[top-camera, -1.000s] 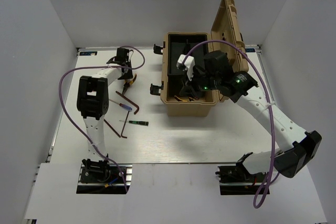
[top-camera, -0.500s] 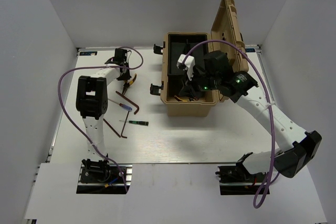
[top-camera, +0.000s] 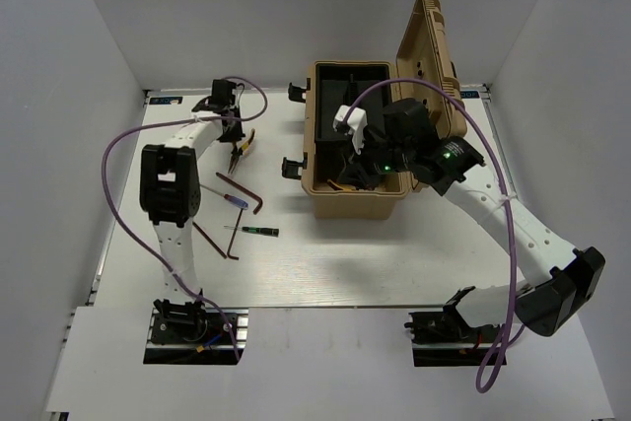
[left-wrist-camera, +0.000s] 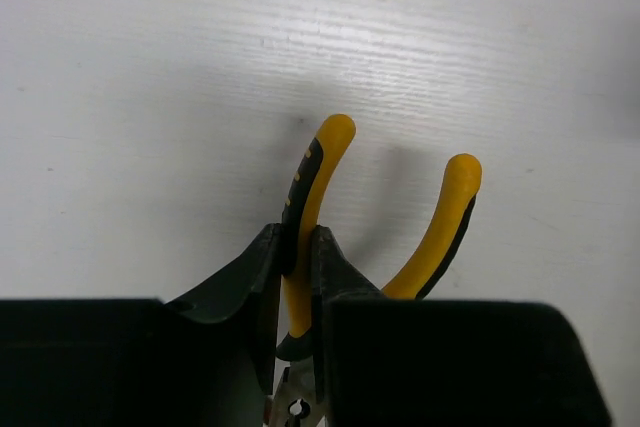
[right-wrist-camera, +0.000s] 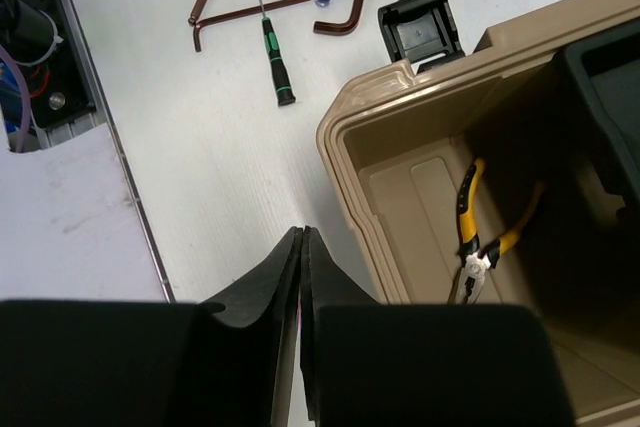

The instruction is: Sort the tools into containers

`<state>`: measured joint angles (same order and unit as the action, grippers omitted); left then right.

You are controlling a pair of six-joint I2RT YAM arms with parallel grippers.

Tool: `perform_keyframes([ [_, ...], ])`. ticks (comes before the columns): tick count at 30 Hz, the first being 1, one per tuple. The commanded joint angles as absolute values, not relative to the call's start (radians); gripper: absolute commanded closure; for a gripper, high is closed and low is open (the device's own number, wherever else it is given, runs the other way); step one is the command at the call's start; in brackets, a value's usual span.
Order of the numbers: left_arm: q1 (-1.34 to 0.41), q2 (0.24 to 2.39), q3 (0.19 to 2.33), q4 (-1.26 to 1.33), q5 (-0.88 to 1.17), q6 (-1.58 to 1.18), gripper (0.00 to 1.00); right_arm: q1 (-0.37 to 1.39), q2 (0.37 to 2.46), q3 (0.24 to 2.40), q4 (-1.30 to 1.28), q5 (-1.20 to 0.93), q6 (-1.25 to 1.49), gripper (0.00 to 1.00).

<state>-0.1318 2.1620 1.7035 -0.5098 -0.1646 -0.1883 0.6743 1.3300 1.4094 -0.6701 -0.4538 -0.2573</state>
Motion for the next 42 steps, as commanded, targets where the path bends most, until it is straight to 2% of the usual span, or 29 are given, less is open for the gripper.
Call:
perform_keyframes([
  [1, -0.123, 1.933, 1.718, -0.450, -0.132, -0.221, 1.00, 0.670, 1.298, 1.404, -0.632, -0.463, -0.253, 0.95],
  [2, -0.123, 1.901, 1.683, -0.436, -0.117, -0.236, 1.00, 0.670, 1.299, 1.402, -0.634, -0.460, -0.253, 1.00],
  [8, -0.146, 1.594, 1.464, -0.218, 0.059, -0.275, 1.00, 0.664, 1.287, 1.400, -0.630, -0.436, -0.255, 1.00],
  [10, -0.146, 1.533, 1.401, -0.110, 0.219, -0.313, 1.00, 0.666, 1.290, 1.411, -0.632, -0.413, -0.256, 1.00],
  [12, -0.166, 1.499, 1.391, -0.059, 0.369, -0.356, 1.00, 0.666, 1.292, 1.422, -0.627, -0.300, -0.255, 1.00],
  [15, -0.207, 1.479, 1.370, 0.030, 0.481, -0.425, 1.00, 0.658, 1.293, 1.443, -0.608, -0.088, -0.195, 1.00],
  [26, -0.388, 1.529, 1.381, 0.097, 0.454, -0.468, 1.00, 0.630, 1.287, 1.529, -0.606, 0.054, -0.167, 1.00],
  [36, -0.548, 1.618, 1.304, 0.261, 0.350, -0.512, 1.00, 0.609, 1.266, 1.529, -0.612, 0.022, -0.158, 1.00],
  [42, -0.597, 1.684, 1.304, 0.272, 0.325, -0.473, 1.00, 0.594, 1.244, 1.531, -0.626, 0.008, -0.158, 1.00],
])
